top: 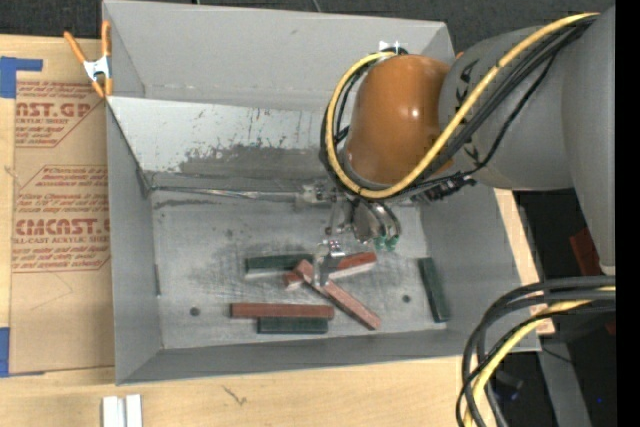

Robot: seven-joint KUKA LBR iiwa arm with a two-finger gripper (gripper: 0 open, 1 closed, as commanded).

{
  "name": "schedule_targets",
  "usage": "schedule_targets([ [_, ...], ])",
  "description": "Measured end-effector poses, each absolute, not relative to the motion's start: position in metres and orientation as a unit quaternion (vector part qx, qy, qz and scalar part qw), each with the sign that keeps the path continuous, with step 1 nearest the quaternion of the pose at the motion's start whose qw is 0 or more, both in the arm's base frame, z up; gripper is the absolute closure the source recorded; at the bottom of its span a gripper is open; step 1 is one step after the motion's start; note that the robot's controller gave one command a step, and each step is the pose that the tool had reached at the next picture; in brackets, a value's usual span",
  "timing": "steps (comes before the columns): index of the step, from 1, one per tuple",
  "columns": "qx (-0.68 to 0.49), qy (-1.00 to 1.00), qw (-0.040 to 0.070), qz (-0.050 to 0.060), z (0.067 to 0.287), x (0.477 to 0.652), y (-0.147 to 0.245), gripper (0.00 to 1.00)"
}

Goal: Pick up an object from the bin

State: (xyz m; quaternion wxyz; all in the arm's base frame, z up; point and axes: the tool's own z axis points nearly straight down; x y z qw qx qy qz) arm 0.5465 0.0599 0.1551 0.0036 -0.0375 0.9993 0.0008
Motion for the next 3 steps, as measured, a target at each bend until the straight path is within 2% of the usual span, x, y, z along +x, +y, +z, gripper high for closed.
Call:
schedule_targets([
  [1,0.007,1.0,0.004,0.002,0.078,0.546,0.047,1.0],
  [2,0.007,1.0,0.004,0.002,0.078,0.546,0.047,1.0],
  [3,0.01,1.0,0.0,0.0,0.219,0.552,0.049,1.0],
])
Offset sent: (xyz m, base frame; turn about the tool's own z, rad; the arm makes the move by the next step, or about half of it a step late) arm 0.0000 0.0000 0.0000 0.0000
